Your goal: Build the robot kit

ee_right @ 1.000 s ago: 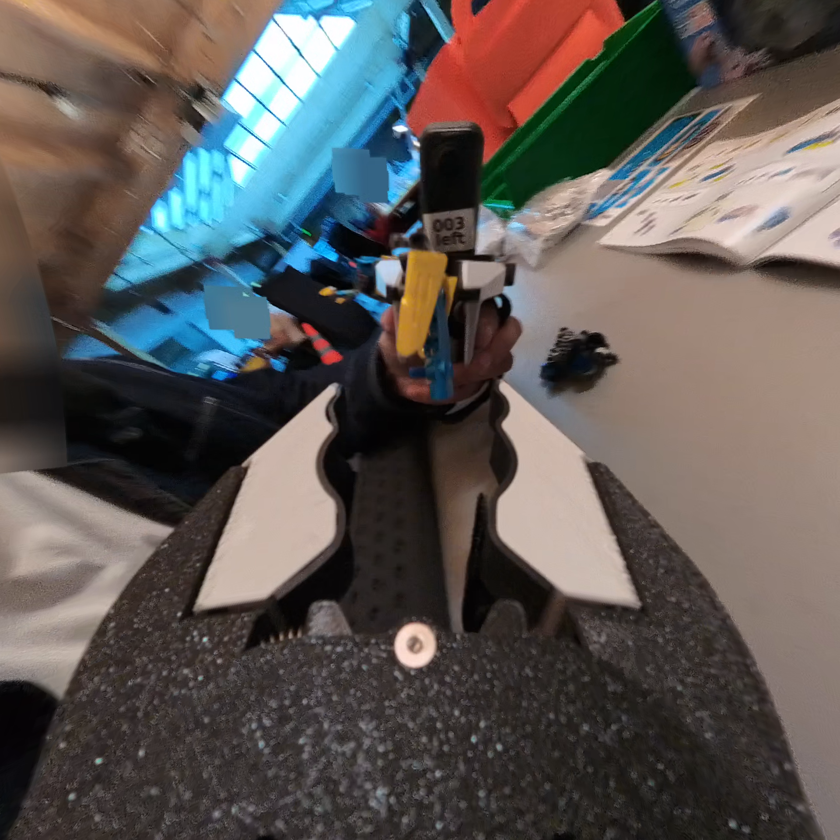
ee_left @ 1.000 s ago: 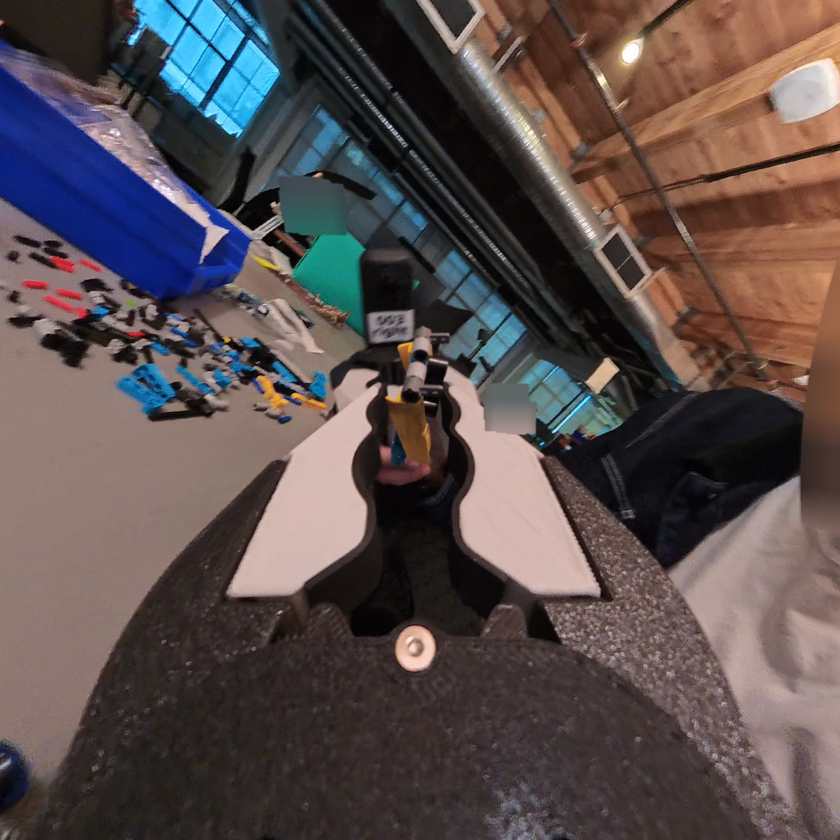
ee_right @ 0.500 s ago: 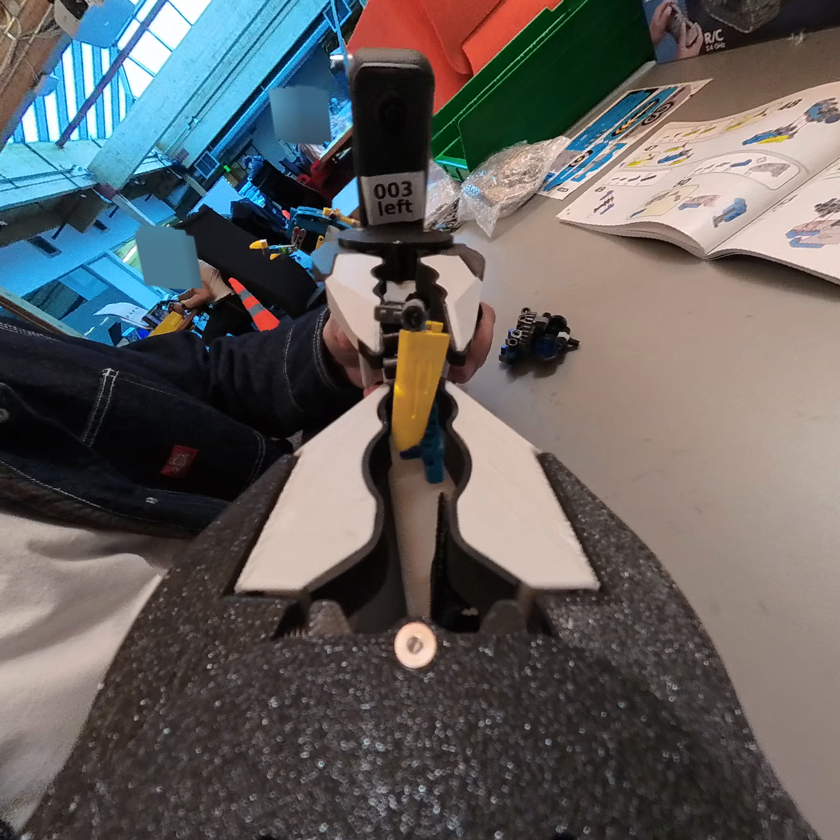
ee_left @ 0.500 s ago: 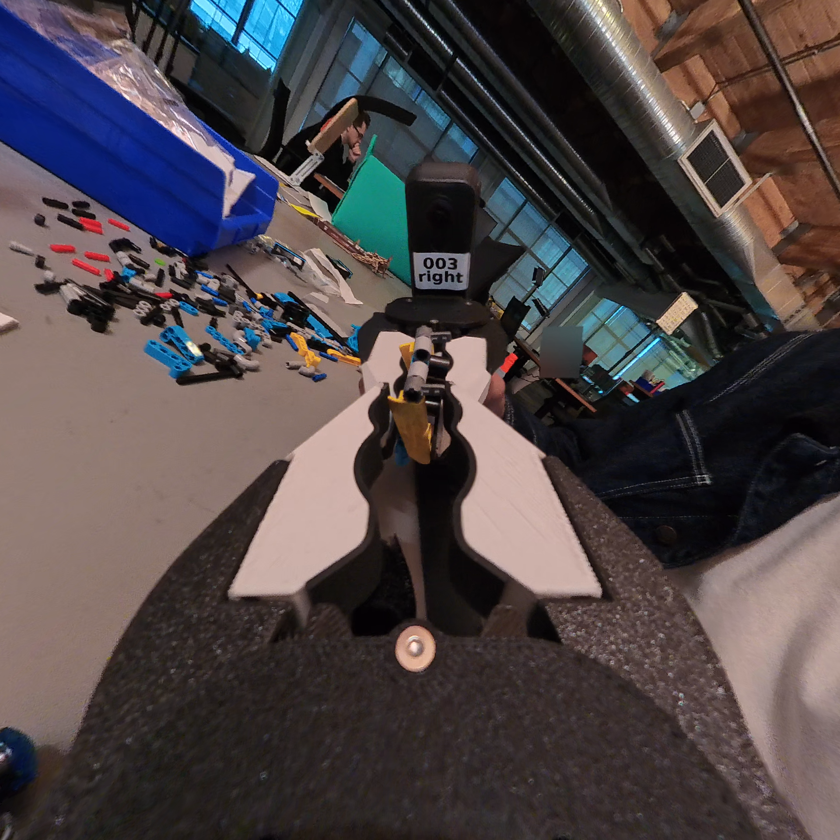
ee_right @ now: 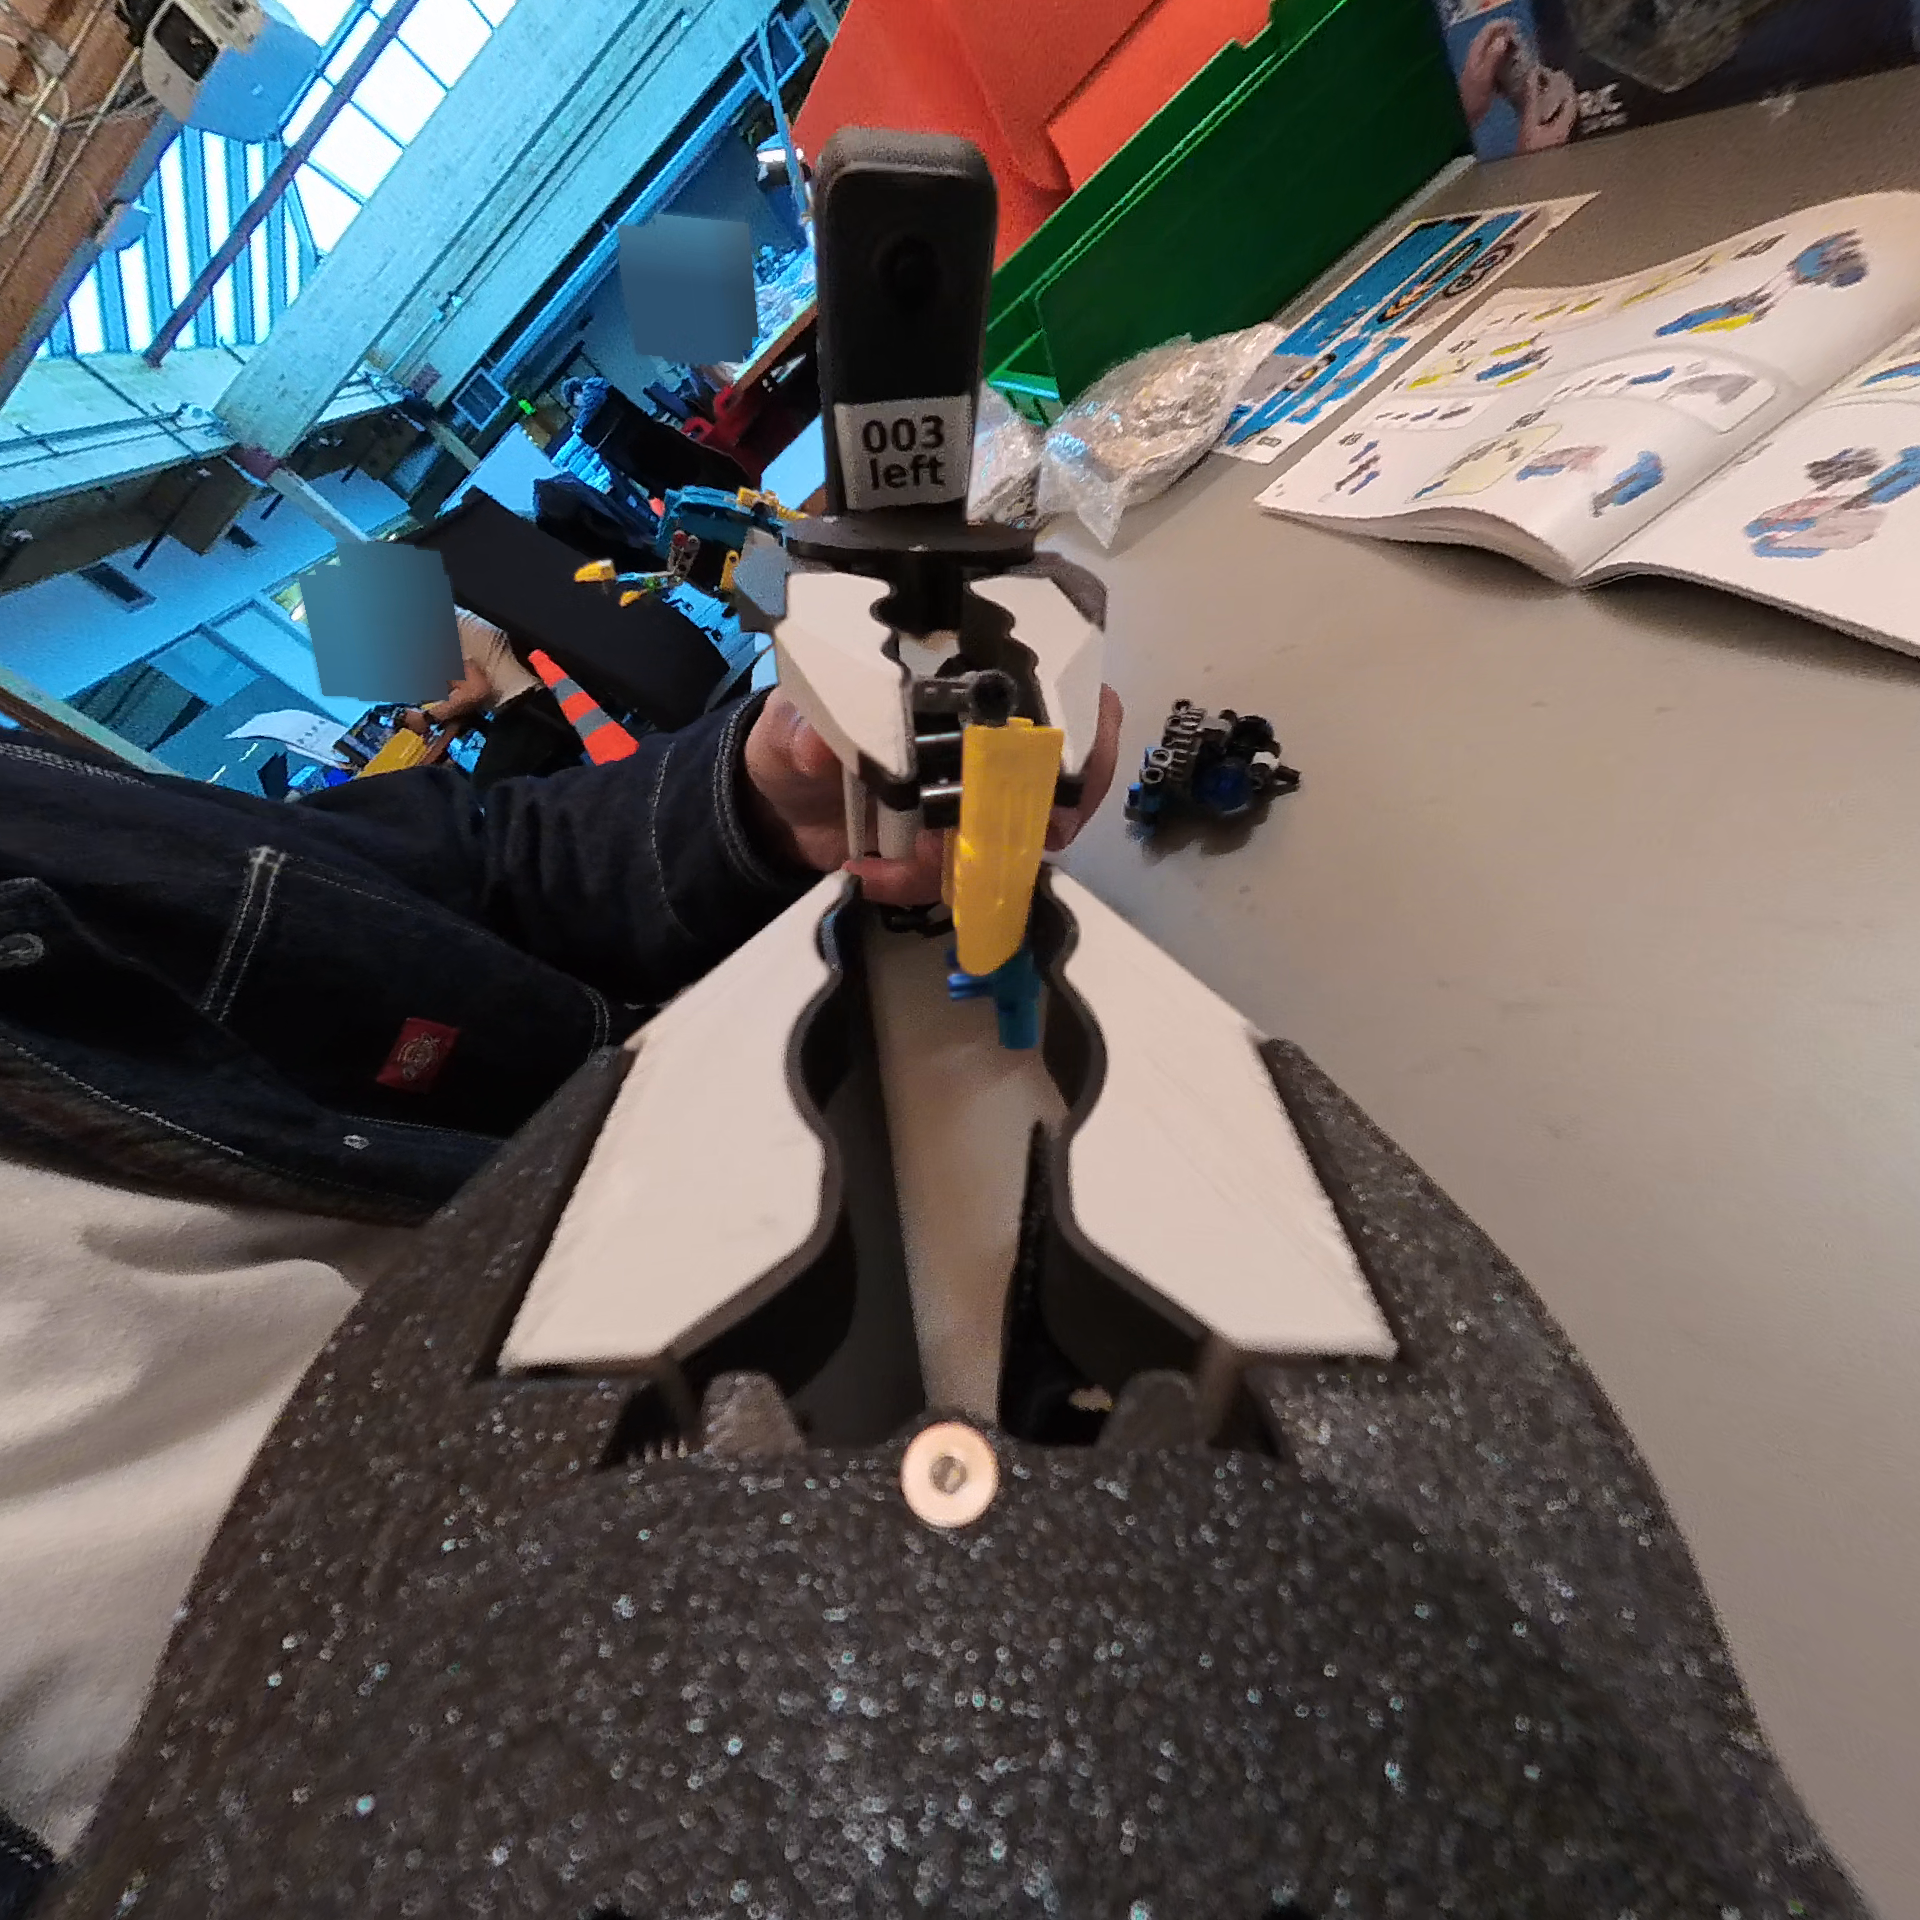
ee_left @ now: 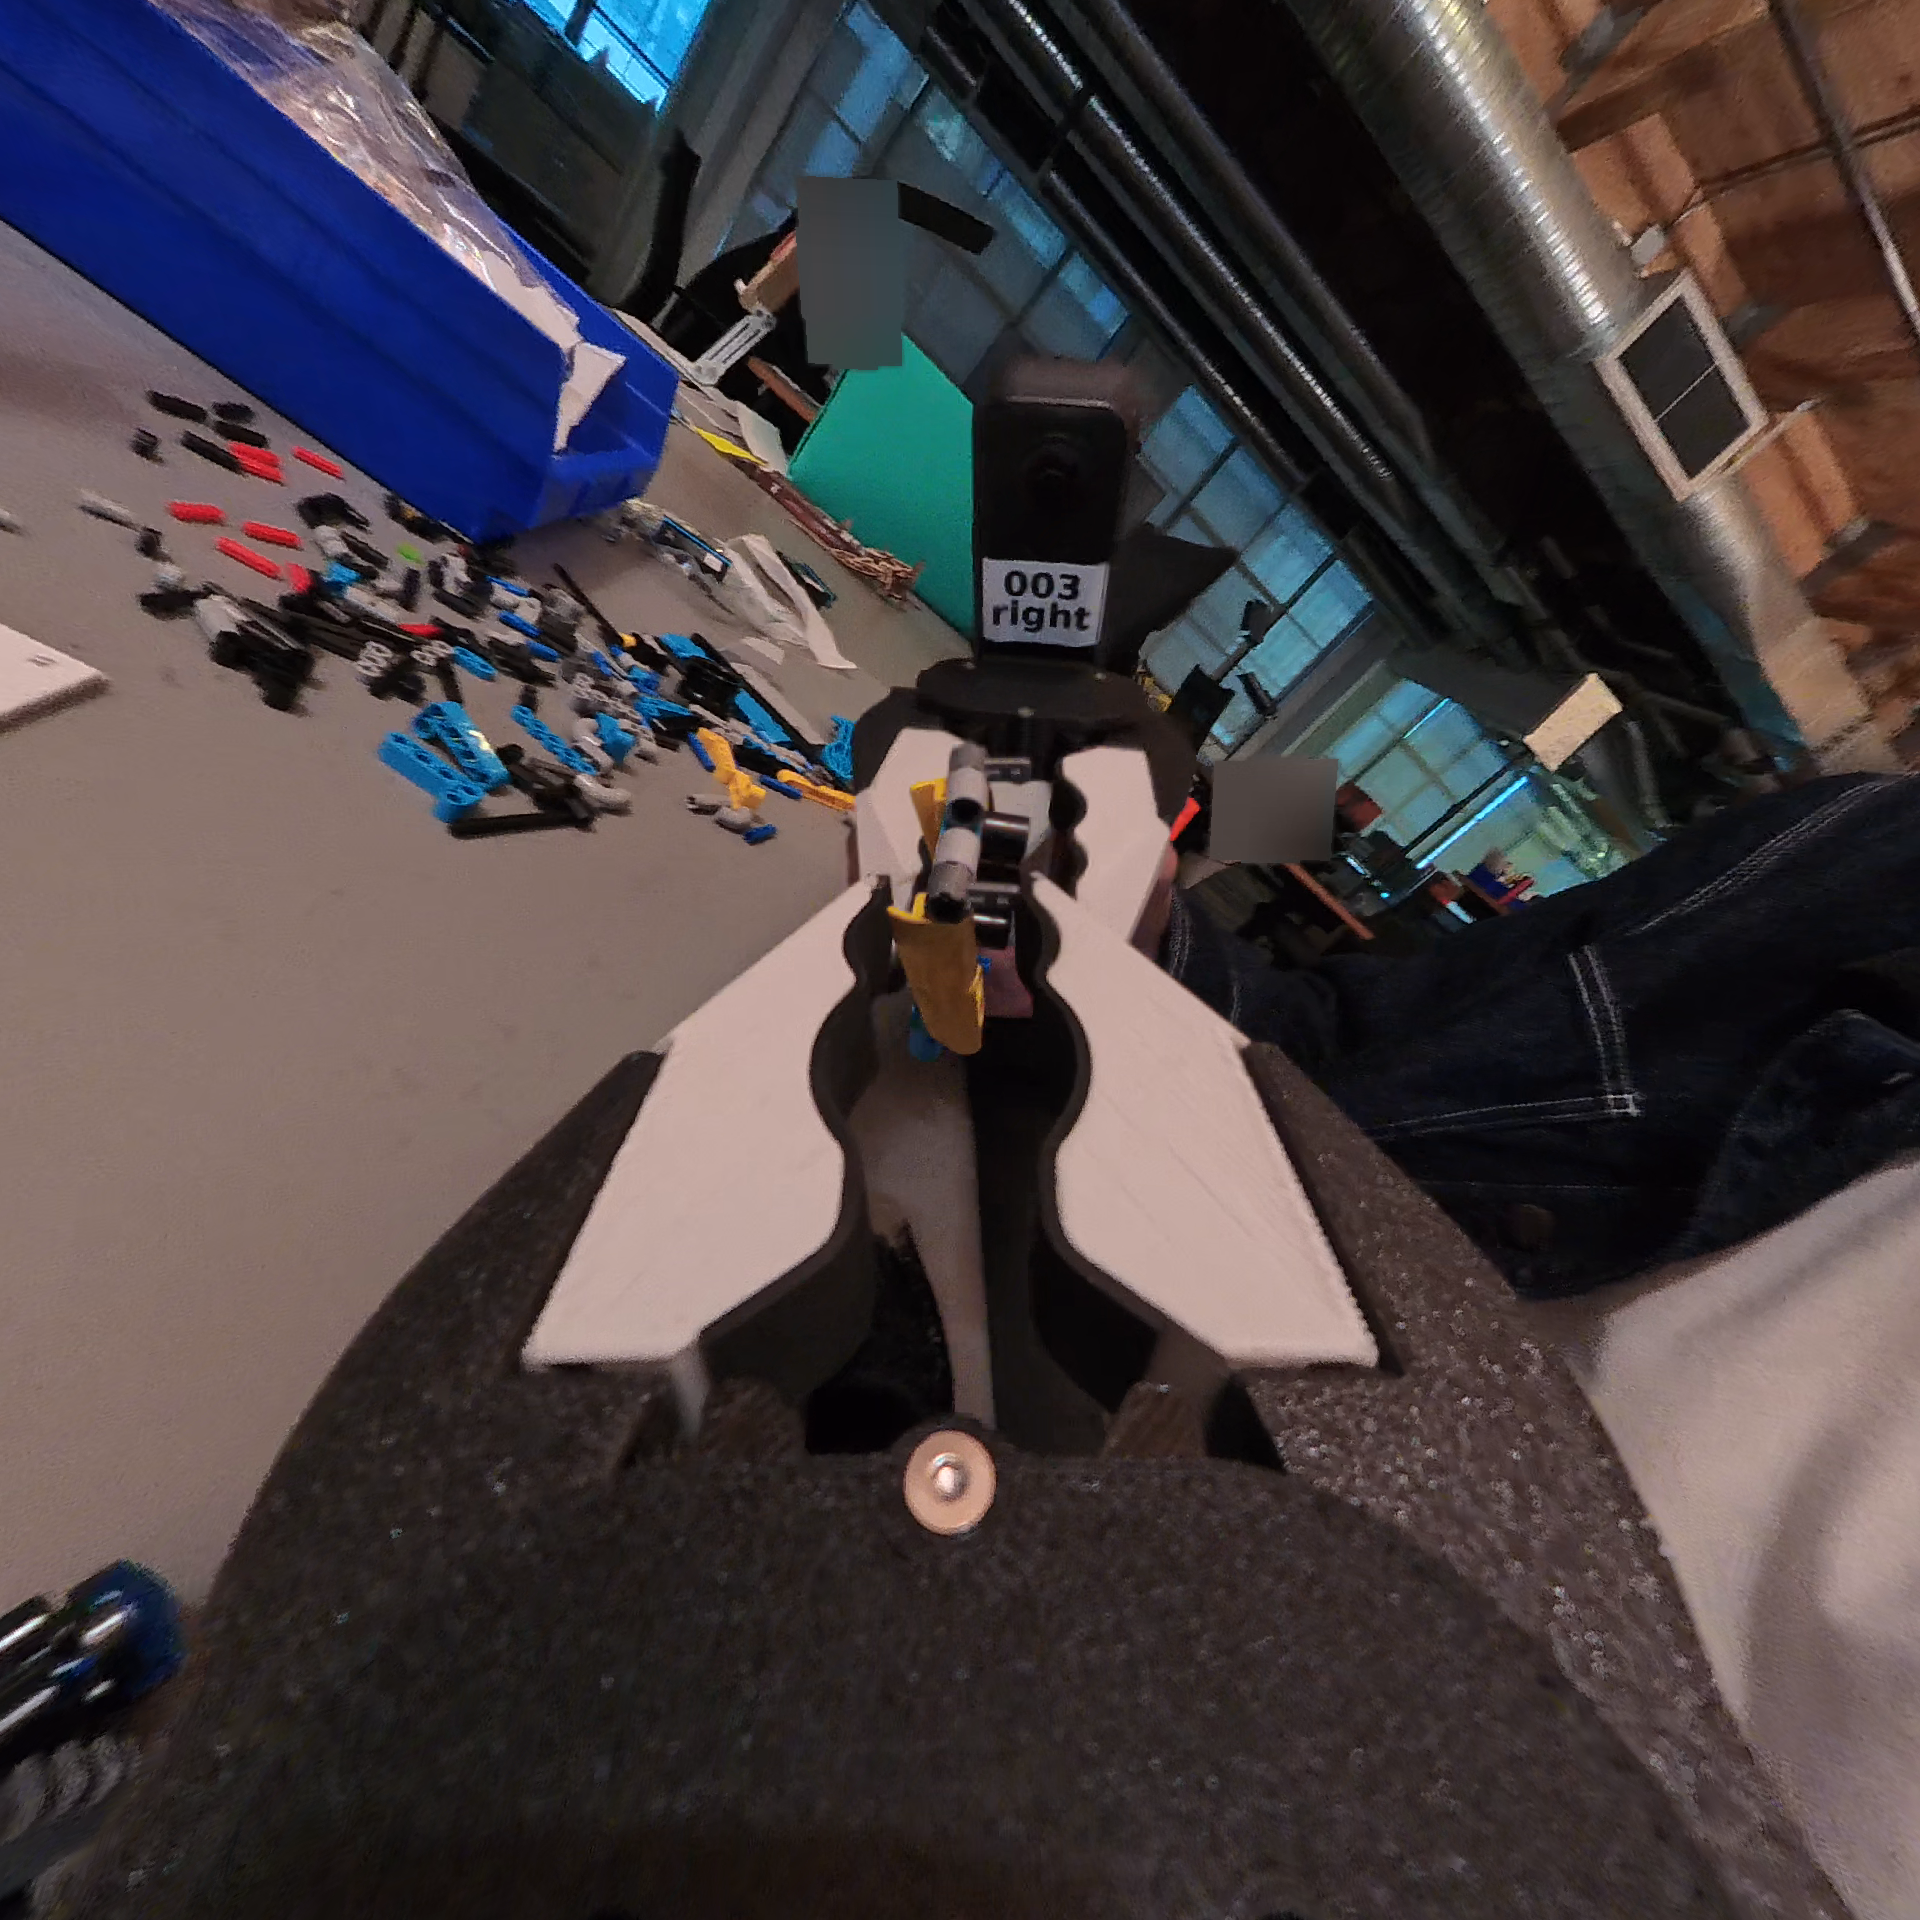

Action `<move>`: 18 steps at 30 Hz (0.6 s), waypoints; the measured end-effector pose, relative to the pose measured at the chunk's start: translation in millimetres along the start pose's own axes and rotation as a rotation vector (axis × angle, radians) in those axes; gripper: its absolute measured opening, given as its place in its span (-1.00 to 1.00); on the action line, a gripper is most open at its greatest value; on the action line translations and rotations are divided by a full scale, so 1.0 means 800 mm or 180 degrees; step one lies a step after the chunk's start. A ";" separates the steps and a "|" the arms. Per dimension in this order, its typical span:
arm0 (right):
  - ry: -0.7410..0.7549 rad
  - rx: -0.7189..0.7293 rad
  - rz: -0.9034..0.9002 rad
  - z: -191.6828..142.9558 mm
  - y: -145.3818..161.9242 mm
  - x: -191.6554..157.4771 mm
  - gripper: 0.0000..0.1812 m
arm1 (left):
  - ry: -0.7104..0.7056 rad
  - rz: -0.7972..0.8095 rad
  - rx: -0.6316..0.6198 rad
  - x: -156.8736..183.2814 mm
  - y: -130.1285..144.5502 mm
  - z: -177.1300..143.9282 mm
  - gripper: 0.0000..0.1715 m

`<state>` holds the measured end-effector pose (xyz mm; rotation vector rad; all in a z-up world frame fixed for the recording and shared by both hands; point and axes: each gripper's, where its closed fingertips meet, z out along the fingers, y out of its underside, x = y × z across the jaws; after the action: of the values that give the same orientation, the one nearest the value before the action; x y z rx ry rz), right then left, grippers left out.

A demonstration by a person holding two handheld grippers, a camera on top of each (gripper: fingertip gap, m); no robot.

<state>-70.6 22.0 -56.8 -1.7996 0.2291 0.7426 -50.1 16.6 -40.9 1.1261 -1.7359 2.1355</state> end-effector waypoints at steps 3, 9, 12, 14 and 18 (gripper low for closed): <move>0.0056 0.0094 0.0005 -0.012 -0.008 0.006 -0.77 | 0.0001 -0.0034 -0.0001 -0.001 0.000 -0.001 -0.73; 0.0053 0.0023 -0.0028 -0.015 -0.002 0.010 -0.87 | 0.0185 -0.0216 -0.0058 0.006 0.005 0.001 -0.74; 0.0055 0.0033 0.0038 -0.014 -0.001 0.012 -0.87 | 0.0190 -0.0265 -0.0036 0.003 0.005 0.001 -0.75; 0.0059 0.0058 0.0069 -0.013 -0.001 0.014 -0.87 | 0.0144 -0.0249 -0.0020 0.001 0.005 0.001 -0.74; 0.0520 0.0303 -0.0114 -0.021 -0.017 0.030 -0.43 | -0.0256 -0.0339 0.0129 -0.028 0.000 -0.003 -0.74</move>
<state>-39.1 16.1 -57.2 -1.7701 0.3340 0.5505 -35.3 25.6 -55.5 1.3015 -1.6322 2.0983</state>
